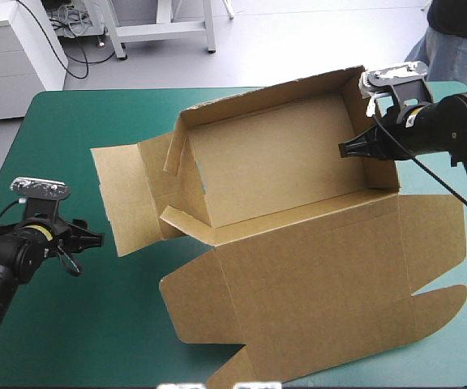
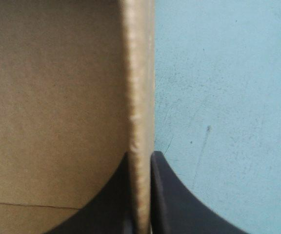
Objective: Fold the box
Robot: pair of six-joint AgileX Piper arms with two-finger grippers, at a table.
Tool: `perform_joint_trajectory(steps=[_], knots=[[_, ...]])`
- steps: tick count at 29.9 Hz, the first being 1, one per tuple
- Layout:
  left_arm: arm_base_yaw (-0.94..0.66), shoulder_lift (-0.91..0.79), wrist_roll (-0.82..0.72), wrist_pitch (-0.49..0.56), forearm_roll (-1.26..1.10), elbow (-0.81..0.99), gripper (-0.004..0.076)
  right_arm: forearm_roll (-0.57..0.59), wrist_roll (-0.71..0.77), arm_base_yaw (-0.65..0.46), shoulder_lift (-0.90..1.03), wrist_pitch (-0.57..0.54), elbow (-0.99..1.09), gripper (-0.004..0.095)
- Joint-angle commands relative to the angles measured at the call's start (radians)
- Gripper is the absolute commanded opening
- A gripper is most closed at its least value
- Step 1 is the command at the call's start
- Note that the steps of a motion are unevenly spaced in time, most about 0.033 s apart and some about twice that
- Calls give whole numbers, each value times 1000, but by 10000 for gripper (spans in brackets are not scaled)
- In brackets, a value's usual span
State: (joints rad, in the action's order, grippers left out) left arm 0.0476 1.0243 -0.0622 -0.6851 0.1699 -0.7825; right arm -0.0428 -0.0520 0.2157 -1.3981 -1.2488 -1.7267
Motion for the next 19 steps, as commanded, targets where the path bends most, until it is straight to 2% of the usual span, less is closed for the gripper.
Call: perform_joint_trajectory(steps=[1, 4, 13, 19], knots=[[-63, 58, 232, 130, -261, -34, 421, -20, 0, -6, 39, -2, -33, -18], [-73, 127, 385, 172, -463, -34, 421, -20, 0, -6, 39, -2, -33, -18], [-73, 357, 873, 174, -1068, -34, 421, -24, 0, -6, 39, -2, -33, -18], [-73, 443, 1178, 90, -1457, -34, 421, -24, 0, -6, 39, -2, -33, -18]])
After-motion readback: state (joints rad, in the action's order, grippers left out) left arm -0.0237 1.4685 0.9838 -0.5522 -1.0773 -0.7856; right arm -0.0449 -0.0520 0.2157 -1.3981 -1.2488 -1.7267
